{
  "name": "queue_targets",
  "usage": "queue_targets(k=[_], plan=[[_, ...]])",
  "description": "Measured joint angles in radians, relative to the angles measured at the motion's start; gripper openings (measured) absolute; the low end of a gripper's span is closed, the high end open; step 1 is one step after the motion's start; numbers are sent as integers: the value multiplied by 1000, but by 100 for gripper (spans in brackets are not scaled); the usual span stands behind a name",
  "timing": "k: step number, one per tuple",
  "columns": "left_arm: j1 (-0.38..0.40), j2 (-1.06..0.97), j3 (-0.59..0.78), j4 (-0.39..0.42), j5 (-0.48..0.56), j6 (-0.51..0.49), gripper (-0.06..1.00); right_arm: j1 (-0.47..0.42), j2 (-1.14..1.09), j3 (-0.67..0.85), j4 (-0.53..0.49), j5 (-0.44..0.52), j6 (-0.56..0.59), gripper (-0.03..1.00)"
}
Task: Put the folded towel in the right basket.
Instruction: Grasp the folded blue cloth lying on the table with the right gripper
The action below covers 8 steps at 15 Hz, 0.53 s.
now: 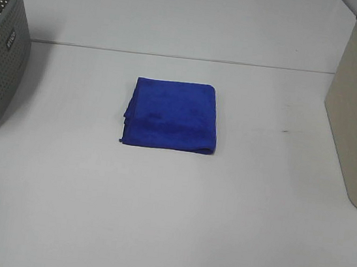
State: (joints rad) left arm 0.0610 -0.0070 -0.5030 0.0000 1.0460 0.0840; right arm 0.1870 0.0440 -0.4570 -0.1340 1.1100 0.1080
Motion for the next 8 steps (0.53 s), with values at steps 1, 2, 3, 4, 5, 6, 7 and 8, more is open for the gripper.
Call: queue_targets(k=[1,2,3,4,5,6,7,8], plan=[[0,0,0,0,0,0,99,0,0,0,0,0,0,79],[0,0,0,0,0,0,99,0,0,0,0,0,0,79],[0,0,0,0,0,0,99,0,0,0,0,0,0,79],[0,0,0,0,0,0,99,0,0,0,0,0,0,79],[0,0,0,0,0,0,99,0,0,0,0,0,0,79],[0,0,0,0,0,0,99,0,0,0,0,0,0,79],[0,0,0,0,0,0,99,0,0,0,0,0,0,79],[0,0,0,0,0,0,99,0,0,0,0,0,0,79]])
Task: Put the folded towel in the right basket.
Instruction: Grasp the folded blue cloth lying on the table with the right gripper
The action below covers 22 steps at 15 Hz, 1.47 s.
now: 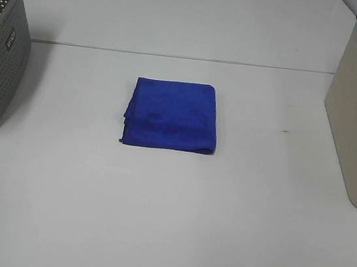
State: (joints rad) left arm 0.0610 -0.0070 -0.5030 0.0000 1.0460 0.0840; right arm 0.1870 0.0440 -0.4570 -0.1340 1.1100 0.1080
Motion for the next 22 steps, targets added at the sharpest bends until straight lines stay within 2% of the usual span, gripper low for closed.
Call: queue_targets(k=[22], plan=[[0,0,0,0,0,0,99,0,0,0,0,0,0,79]])
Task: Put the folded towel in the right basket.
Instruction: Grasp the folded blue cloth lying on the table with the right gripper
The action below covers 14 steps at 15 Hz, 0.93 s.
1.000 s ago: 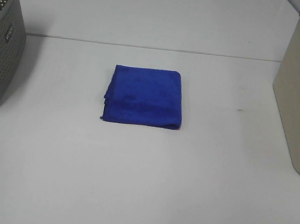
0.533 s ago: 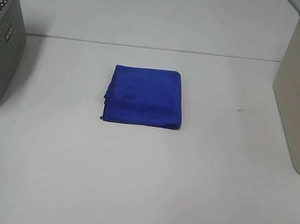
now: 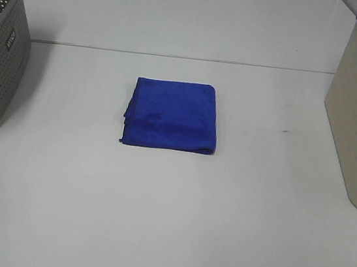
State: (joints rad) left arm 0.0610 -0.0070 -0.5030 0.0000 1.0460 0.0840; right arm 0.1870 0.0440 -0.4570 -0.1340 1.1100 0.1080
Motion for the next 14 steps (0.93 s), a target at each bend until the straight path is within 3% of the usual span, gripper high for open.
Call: queue_targets(k=[14], plan=[[0,0,0,0,0,0,99,0,0,0,0,0,0,79]])
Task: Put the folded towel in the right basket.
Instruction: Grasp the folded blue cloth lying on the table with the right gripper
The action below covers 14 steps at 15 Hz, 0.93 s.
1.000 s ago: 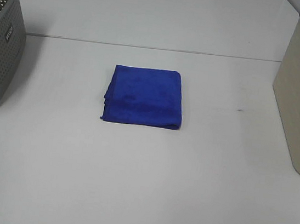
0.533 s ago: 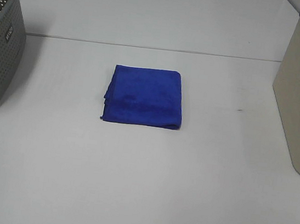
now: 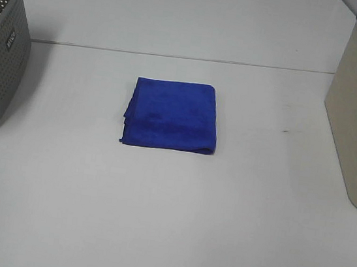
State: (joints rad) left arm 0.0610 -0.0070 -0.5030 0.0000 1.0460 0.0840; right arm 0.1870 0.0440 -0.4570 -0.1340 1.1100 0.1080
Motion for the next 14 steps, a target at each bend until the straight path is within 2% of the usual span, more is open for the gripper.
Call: queue_targets(k=[14], plan=[[0,0,0,0,0,0,99,0,0,0,0,0,0,79]])
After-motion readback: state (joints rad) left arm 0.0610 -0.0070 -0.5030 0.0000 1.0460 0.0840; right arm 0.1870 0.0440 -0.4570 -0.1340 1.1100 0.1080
